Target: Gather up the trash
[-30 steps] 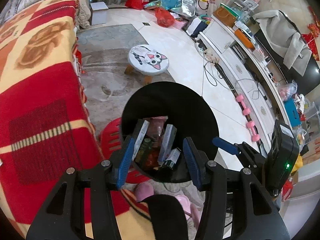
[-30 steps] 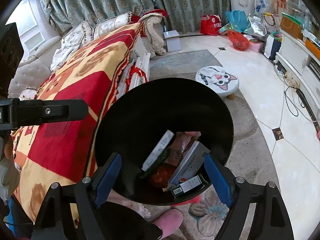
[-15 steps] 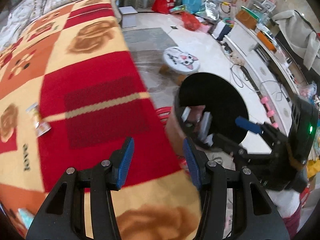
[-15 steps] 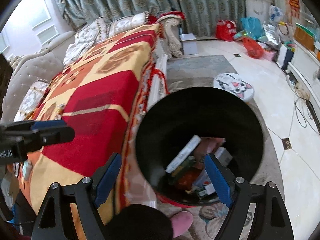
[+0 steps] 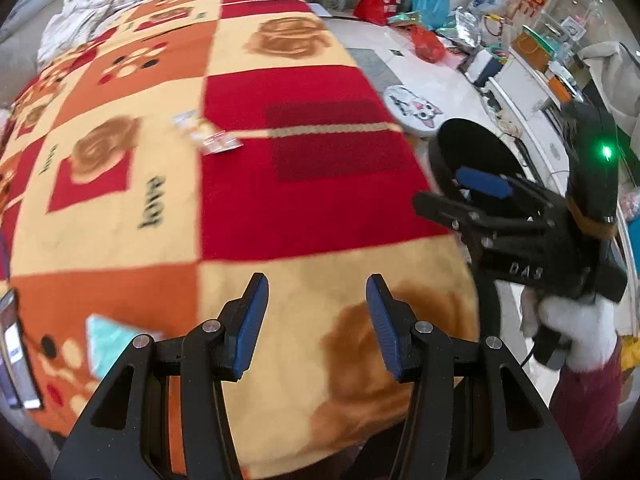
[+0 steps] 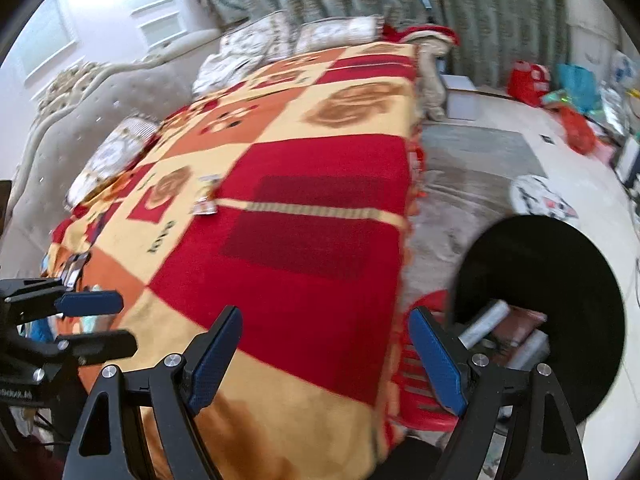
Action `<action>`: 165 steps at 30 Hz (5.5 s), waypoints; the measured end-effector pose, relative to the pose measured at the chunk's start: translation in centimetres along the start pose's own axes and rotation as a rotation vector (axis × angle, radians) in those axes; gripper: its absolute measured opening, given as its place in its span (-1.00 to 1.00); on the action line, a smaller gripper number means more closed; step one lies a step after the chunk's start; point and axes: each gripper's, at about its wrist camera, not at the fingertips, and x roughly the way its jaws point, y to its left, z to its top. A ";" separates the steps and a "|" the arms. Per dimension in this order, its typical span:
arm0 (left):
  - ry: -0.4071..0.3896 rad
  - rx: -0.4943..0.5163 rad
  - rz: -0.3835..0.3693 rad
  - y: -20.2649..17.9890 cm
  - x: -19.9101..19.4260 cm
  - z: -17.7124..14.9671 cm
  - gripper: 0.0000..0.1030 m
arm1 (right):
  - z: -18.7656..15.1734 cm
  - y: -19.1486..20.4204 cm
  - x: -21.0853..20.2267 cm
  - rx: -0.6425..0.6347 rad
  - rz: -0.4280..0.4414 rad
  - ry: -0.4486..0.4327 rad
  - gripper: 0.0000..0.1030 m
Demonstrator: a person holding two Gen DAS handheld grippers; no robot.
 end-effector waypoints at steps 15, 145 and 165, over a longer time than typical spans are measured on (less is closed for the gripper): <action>0.063 -0.247 0.139 11.6 -3.6 -7.2 -0.04 | 1.3 10.0 4.7 -0.212 0.139 0.072 0.61; -0.464 0.154 -0.139 -11.7 -1.7 8.4 0.21 | -1.4 -6.3 -13.9 0.276 -0.479 -0.387 -0.21; -0.551 0.138 -0.139 -9.2 -4.3 7.1 0.21 | -0.5 -2.2 -16.4 0.231 -0.534 -0.479 0.42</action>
